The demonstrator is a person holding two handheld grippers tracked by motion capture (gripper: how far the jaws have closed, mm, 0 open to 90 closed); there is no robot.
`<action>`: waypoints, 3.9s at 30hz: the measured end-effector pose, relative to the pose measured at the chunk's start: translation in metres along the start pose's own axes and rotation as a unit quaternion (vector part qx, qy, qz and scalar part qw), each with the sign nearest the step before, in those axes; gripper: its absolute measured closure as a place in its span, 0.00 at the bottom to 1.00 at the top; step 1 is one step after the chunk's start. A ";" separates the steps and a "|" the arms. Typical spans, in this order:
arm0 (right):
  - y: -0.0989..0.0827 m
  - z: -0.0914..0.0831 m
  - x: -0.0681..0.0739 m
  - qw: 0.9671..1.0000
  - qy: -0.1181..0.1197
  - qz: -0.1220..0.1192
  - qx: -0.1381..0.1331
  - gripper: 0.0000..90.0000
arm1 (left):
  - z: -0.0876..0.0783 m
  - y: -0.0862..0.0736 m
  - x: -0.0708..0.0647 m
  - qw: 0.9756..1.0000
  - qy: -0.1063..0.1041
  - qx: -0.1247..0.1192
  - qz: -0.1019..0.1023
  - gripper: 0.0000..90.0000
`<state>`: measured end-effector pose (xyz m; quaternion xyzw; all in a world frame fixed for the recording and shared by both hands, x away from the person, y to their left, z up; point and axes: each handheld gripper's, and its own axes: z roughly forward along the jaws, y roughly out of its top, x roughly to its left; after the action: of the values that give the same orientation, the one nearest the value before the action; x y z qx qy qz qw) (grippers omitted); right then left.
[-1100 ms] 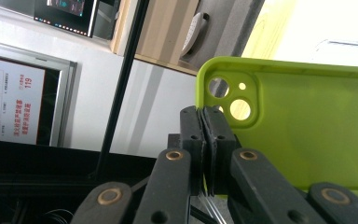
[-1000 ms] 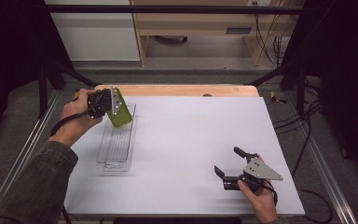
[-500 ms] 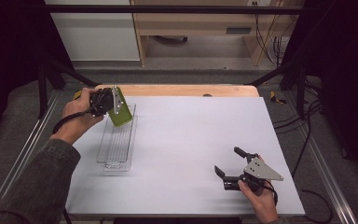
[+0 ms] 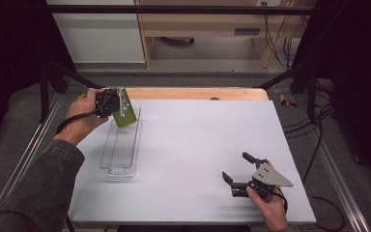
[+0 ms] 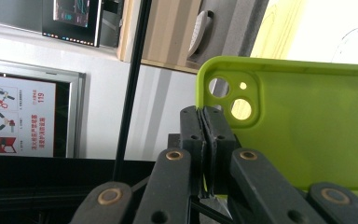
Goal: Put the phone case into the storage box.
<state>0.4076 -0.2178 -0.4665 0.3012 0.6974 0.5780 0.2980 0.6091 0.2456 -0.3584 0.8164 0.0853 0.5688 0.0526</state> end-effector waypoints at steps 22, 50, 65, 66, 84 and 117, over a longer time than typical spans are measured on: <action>0.000 0.002 -0.001 1.000 -0.006 -0.003 0.004 0.04 | 0.004 0.007 -0.010 0.999 0.007 -0.020 0.025 0.97; 0.000 0.002 -0.004 1.000 -0.012 0.005 0.002 0.04 | 0.015 0.004 -0.015 0.999 0.021 -0.026 0.038 0.97; -0.001 0.001 -0.005 1.000 -0.013 0.008 0.002 0.04 | 0.014 0.004 -0.017 0.998 0.027 -0.039 0.047 0.97; -0.001 0.001 -0.005 1.000 -0.013 0.008 0.002 0.04 | 0.015 0.004 -0.019 0.998 0.028 -0.039 0.049 0.97; -0.002 0.002 -0.006 1.000 -0.013 0.010 0.005 0.04 | 0.020 0.005 -0.024 0.996 0.035 -0.043 0.063 0.97; 0.000 0.000 -0.006 1.000 -0.012 0.010 0.000 0.04 | 0.012 0.012 -0.015 0.993 -0.019 -0.035 -0.110 0.43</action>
<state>0.4115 -0.2229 -0.4659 0.3152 0.6908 0.5773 0.3003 0.6165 0.2306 -0.3748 0.8102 0.1535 0.5468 0.1451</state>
